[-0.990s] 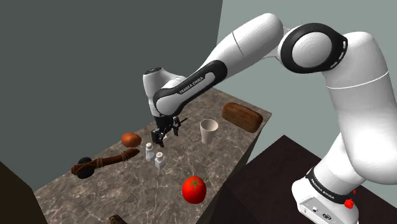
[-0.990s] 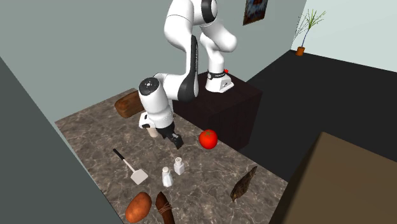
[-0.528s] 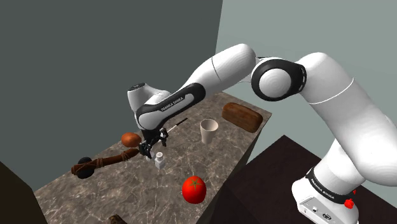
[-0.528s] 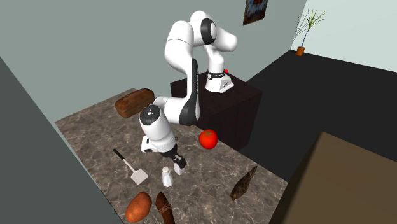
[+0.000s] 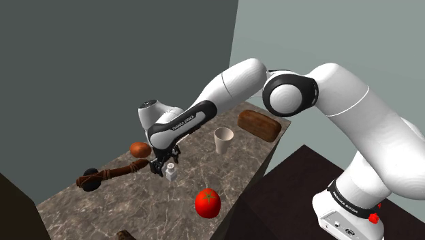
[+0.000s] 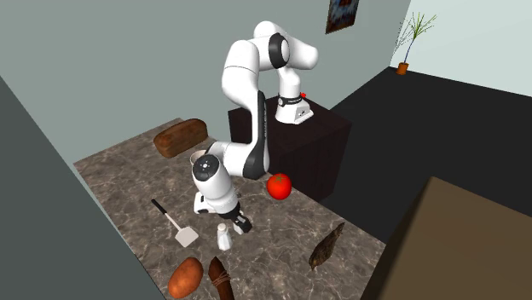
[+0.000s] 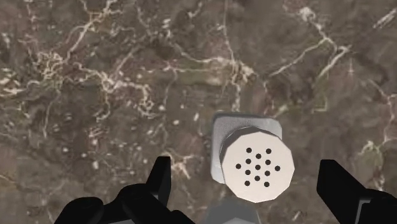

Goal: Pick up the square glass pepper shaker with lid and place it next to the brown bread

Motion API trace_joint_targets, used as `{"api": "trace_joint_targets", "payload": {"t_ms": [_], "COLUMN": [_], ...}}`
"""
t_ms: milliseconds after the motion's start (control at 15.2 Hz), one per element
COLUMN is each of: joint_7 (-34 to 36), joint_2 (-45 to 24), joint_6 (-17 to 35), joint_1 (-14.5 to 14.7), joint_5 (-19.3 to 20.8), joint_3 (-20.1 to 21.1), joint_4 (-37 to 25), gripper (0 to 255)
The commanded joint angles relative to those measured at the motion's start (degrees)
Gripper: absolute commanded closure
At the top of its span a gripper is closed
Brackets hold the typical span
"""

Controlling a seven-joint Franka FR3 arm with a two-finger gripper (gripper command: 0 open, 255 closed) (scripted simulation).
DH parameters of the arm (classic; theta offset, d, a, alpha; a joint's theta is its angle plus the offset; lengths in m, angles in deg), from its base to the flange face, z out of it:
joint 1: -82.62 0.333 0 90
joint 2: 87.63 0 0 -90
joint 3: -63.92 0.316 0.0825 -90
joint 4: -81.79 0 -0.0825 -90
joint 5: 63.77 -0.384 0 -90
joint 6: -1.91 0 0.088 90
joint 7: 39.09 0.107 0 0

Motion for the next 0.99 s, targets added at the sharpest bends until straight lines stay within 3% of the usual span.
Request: {"api": "trace_joint_targets", "payload": {"t_ms": [0,396,462,924], "joint_7": [0.1,0.1,0.1,0.1], "joint_2": [0.0,0.0,0.0,-0.1], "joint_6": [0.5,0.5,0.5,0.5], "joint_1": [0.0,0.0,0.0,0.0], "joint_5": [0.0,0.0,0.0,0.1], "joint_3": [0.0,0.0,0.0,0.0], "joint_4": [0.4,0.4,0.4,0.4], "gripper": [0,0,255,255]}}
